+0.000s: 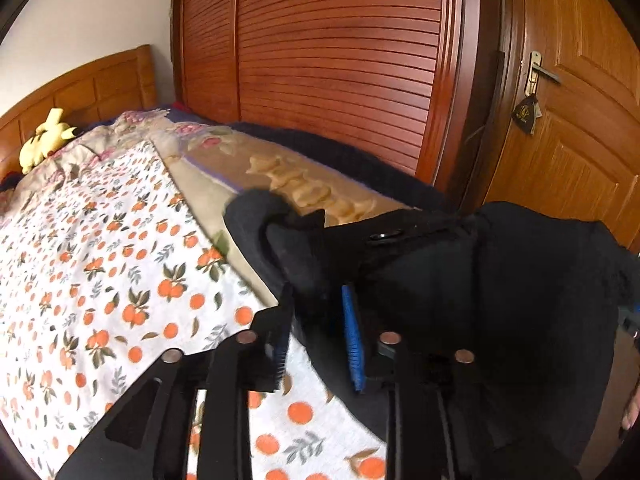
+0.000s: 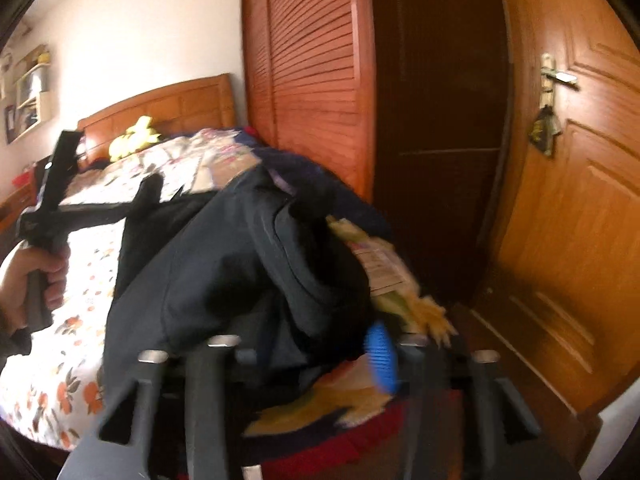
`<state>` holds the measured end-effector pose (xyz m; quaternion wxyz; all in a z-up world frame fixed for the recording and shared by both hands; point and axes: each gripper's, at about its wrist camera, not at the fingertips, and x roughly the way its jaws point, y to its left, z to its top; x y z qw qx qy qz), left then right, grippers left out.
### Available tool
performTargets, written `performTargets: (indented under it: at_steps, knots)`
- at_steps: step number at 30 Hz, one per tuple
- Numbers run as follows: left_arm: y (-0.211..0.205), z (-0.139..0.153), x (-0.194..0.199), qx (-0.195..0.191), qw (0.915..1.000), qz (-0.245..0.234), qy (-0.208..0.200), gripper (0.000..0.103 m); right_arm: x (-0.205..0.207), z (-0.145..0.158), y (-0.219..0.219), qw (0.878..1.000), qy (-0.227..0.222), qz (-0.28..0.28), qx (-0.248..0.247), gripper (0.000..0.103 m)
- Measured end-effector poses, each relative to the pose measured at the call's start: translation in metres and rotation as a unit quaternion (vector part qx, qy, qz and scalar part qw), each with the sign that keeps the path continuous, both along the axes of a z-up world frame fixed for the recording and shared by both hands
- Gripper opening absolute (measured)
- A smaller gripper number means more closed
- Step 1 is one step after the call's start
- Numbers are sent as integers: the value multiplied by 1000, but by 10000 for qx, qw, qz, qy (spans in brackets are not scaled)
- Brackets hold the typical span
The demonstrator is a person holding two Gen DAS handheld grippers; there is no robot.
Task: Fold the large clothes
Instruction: 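Carry the coat bundle with both tools to the bed edge by the wardrobe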
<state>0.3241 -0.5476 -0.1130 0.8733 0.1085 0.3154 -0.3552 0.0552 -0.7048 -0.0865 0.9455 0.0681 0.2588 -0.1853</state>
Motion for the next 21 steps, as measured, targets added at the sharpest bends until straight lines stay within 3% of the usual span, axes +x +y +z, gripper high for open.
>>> performTargets:
  at_steps: [5, 11, 15, 18, 21]
  knots:
    - [28, 6, -22, -66, 9998, -120, -161, 46, -3, 25, 8, 9988, -168, -149, -434, 48]
    - [55, 18, -60, -175, 9983, -253, -504, 75, 29, 48, 28, 9967, -291, 144, -749, 48]
    - [72, 27, -86, -273, 9968, -348, -661, 91, 53, 31, 24, 9975, 58, 298, -637, 47]
    - [87, 31, -102, -342, 9960, -400, -722, 96, 65, 14, 6, 9985, 299, 114, -444, 47]
    - [102, 34, -114, -402, 9957, -436, -711, 97, 72, -8, -20, 9984, 553, -83, 107, 45]
